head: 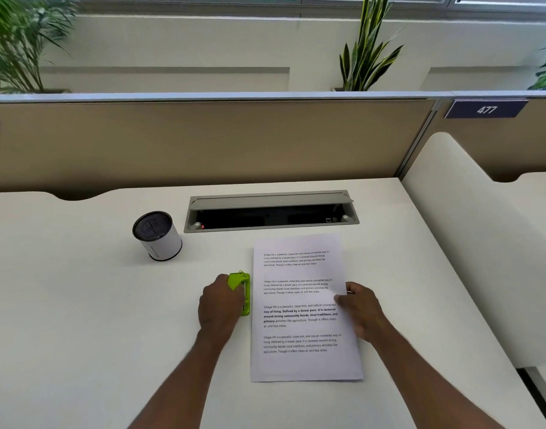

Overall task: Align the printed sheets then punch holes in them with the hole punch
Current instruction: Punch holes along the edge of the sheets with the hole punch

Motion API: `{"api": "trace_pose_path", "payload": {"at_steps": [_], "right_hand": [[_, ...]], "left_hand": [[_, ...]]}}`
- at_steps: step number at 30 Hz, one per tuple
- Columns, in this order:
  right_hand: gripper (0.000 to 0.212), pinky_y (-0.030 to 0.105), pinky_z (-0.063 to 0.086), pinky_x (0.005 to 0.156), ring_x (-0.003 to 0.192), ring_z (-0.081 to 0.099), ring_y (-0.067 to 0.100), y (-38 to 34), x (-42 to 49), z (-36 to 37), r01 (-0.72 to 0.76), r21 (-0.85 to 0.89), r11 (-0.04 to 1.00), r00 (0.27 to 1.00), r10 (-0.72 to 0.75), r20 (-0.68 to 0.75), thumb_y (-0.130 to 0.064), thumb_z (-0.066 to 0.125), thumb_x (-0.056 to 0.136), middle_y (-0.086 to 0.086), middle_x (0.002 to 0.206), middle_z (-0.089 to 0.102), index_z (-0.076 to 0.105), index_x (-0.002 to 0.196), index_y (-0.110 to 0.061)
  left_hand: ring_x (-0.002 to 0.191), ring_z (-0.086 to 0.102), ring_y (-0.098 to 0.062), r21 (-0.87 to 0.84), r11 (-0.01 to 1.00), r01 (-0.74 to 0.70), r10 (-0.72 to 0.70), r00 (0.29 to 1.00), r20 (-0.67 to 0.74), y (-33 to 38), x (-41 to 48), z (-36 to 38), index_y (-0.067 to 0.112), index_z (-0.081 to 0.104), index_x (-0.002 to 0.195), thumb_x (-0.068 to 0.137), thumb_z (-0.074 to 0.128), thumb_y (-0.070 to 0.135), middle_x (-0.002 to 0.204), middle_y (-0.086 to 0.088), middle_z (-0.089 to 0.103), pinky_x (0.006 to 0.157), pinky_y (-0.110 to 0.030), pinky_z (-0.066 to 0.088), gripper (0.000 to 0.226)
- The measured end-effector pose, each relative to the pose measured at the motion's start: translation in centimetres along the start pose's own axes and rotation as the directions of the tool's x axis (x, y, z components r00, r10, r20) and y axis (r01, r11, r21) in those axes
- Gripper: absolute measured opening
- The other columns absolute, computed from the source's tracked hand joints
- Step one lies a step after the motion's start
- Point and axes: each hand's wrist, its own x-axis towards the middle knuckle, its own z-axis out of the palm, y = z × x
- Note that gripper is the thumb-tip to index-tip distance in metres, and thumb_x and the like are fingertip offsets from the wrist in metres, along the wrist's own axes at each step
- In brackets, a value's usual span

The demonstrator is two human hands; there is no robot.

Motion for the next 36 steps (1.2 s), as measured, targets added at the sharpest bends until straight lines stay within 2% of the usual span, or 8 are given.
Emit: {"api": "trace_pose_path", "payload": {"at_steps": [3, 6, 14, 19, 23, 29, 33, 36], "right_hand": [[0.019, 0.067, 0.052, 0.086, 0.078, 0.065, 0.033, 0.0, 0.1, 0.7, -0.010, -0.010, 1.000, 1.000, 0.010, 0.006, 0.010, 0.056, 0.077, 0.031, 0.101, 0.071, 0.069, 0.088, 0.001], [0.018, 0.064, 0.054, 0.084, 0.075, 0.062, 0.029, -0.1, 0.3, 1.3, -0.017, -0.020, 1.000, 0.999, 0.016, -0.030, 0.011, 0.057, 0.076, 0.029, 0.090, 0.069, 0.066, 0.091, 0.007], [0.014, 0.045, 0.052, 0.072, 0.072, 0.057, 0.027, -0.2, 0.1, 2.6, -0.009, 0.027, 1.000, 1.000, 0.009, -0.021, 0.014, 0.056, 0.075, 0.019, 0.080, 0.063, 0.060, 0.089, 0.016], [0.010, 0.060, 0.055, 0.082, 0.073, 0.060, 0.028, -0.2, 0.2, 3.7, -0.006, 0.010, 1.000, 1.000, 0.006, -0.008, 0.011, 0.057, 0.075, 0.019, 0.082, 0.066, 0.063, 0.083, 0.010], [0.014, 0.055, 0.057, 0.081, 0.072, 0.062, 0.028, -0.5, 0.1, 4.2, 0.009, -0.023, 1.000, 1.000, -0.009, -0.018, 0.009, 0.058, 0.075, 0.020, 0.084, 0.070, 0.065, 0.073, -0.003], [0.011, 0.054, 0.057, 0.080, 0.073, 0.061, 0.028, -0.7, 0.1, 4.1, -0.013, -0.026, 1.000, 1.000, 0.012, -0.017, 0.009, 0.058, 0.076, 0.020, 0.084, 0.069, 0.066, 0.082, 0.004], [0.016, 0.058, 0.057, 0.083, 0.074, 0.066, 0.030, -0.8, -0.1, 4.2, -0.008, -0.029, 1.000, 1.000, 0.007, -0.016, 0.008, 0.057, 0.076, 0.022, 0.092, 0.074, 0.069, 0.080, -0.001], [0.019, 0.058, 0.058, 0.082, 0.074, 0.066, 0.030, -0.8, -0.2, 4.2, -0.009, -0.028, 1.000, 1.000, 0.008, -0.014, 0.010, 0.056, 0.077, 0.021, 0.092, 0.074, 0.069, 0.078, -0.004]], "left_hand": [[0.082, 0.064, -0.037, -0.008, 1.000, -0.003, 0.003, 1.000, -0.002, -0.1, 0.0, 0.0, 0.012, 0.064, 0.095, 0.084, 0.058, 0.030, 0.090, -0.014, 0.070, 0.070, -0.037, 0.052, 0.023], [0.083, 0.064, -0.037, -0.001, 1.000, -0.009, 0.009, 1.000, -0.012, -0.1, 0.1, 0.1, 0.013, 0.065, 0.098, 0.084, 0.059, 0.031, 0.091, -0.014, 0.071, 0.070, -0.036, 0.050, 0.024], [0.082, 0.069, -0.034, -0.045, 0.999, -0.020, 0.020, 1.000, -0.007, -0.5, 0.1, 0.3, 0.018, 0.066, 0.099, 0.086, 0.055, 0.038, 0.089, -0.009, 0.073, 0.077, -0.040, 0.057, 0.026], [0.083, 0.067, -0.034, -0.029, 0.999, -0.037, 0.036, 0.999, -0.031, -0.8, 0.3, 0.4, 0.019, 0.066, 0.101, 0.086, 0.056, 0.039, 0.092, -0.008, 0.073, 0.074, -0.036, 0.054, 0.027], [0.073, 0.064, -0.027, -0.051, 0.998, -0.021, 0.020, 0.999, -0.031, -1.0, 0.6, 0.3, 0.021, 0.068, 0.095, 0.084, 0.060, 0.038, 0.085, -0.004, 0.073, 0.065, -0.030, 0.046, 0.022], [0.063, 0.056, -0.021, -0.023, 0.999, -0.042, 0.043, 0.999, 0.032, -1.4, 1.3, 0.1, 0.021, 0.065, 0.075, 0.088, 0.059, 0.034, 0.062, 0.007, 0.059, 0.054, -0.027, 0.036, 0.020], [0.062, 0.053, -0.026, -0.058, 0.998, 0.000, 0.007, 0.993, 0.117, -2.1, 2.8, -0.3, 0.006, 0.063, 0.064, 0.087, 0.063, 0.031, 0.058, -0.007, 0.056, 0.057, -0.030, 0.038, 0.033], [0.058, 0.050, -0.025, -0.200, 0.970, 0.140, -0.097, 0.973, 0.210, -2.6, 3.6, -0.9, 0.003, 0.060, 0.062, 0.079, 0.074, 0.031, 0.060, -0.015, 0.051, 0.064, -0.036, 0.046, 0.036]]}}
